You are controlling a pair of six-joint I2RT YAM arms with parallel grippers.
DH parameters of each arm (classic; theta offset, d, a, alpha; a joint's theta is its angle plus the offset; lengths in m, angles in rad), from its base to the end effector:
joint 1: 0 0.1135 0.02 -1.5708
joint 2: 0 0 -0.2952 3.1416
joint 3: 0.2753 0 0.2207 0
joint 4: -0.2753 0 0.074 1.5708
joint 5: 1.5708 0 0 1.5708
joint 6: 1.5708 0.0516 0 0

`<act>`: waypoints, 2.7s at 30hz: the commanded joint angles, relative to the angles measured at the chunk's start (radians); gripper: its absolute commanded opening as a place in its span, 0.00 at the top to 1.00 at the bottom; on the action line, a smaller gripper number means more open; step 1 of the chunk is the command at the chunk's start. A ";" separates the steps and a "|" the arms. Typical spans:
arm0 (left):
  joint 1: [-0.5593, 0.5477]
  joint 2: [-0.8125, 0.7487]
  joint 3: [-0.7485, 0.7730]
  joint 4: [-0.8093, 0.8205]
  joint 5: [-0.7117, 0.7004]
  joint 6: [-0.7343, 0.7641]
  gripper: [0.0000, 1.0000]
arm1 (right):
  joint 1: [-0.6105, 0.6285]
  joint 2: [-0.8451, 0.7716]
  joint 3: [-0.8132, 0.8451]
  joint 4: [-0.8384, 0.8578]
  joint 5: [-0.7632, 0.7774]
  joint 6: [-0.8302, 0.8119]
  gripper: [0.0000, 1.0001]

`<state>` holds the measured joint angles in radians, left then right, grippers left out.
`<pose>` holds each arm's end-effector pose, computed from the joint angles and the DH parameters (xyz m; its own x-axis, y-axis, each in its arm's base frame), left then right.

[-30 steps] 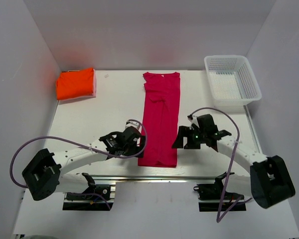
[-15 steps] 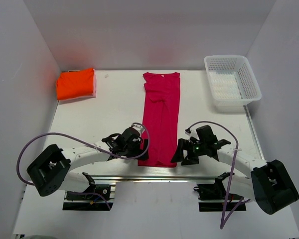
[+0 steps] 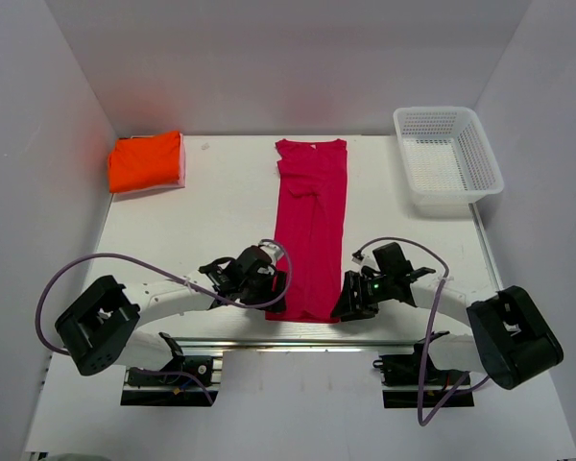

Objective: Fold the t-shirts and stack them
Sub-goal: Grab the bottom of the folded rectangular tshirt with both arms, then fold the folded rectangular tshirt in 1/3 of the way

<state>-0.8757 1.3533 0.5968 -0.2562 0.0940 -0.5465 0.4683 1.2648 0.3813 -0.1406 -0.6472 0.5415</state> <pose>0.1361 -0.1708 0.1932 -0.8781 0.2450 -0.4111 0.3981 0.8507 -0.3432 0.1395 0.1054 0.1705 -0.9830 -0.0364 -0.1800 -0.1554 0.6875 0.7093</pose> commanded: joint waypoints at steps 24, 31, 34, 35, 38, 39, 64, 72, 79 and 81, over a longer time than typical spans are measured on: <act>-0.011 0.078 -0.048 -0.308 0.056 -0.012 0.66 | 0.006 0.058 -0.051 0.019 0.037 -0.038 1.00; -0.011 0.098 -0.048 -0.282 0.066 -0.012 1.00 | 0.006 0.021 -0.085 0.015 0.040 -0.037 1.00; -0.011 0.098 -0.039 -0.291 0.066 -0.012 1.00 | 0.006 0.005 -0.101 0.016 0.035 -0.046 1.00; -0.011 0.086 -0.038 -0.291 0.066 -0.012 1.00 | 0.006 -0.002 -0.101 0.015 0.035 -0.046 1.00; -0.011 0.052 0.007 -0.301 0.084 -0.012 1.00 | 0.007 -0.024 -0.078 0.016 0.034 -0.058 1.00; -0.011 0.052 0.018 -0.301 0.084 -0.012 1.00 | 0.007 -0.030 -0.068 0.015 0.032 -0.057 1.00; 0.150 0.171 0.533 -0.236 -0.149 0.019 1.00 | -0.037 0.109 0.473 -0.119 0.302 -0.113 1.00; 0.248 0.305 0.739 -0.259 -0.165 0.099 1.00 | -0.074 0.217 0.669 -0.157 0.363 -0.143 1.00; 0.303 0.437 0.899 -0.281 -0.140 0.126 1.00 | -0.111 0.332 0.829 -0.182 0.357 -0.160 1.00; 0.316 0.470 0.938 -0.281 -0.129 0.135 1.00 | -0.126 0.372 0.863 -0.192 0.353 -0.167 1.00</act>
<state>-0.5804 1.8210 1.4654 -0.5259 -0.0460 -0.4397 0.3599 1.6066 1.1683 -0.3103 -0.2943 0.4034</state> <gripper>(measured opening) 0.021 0.011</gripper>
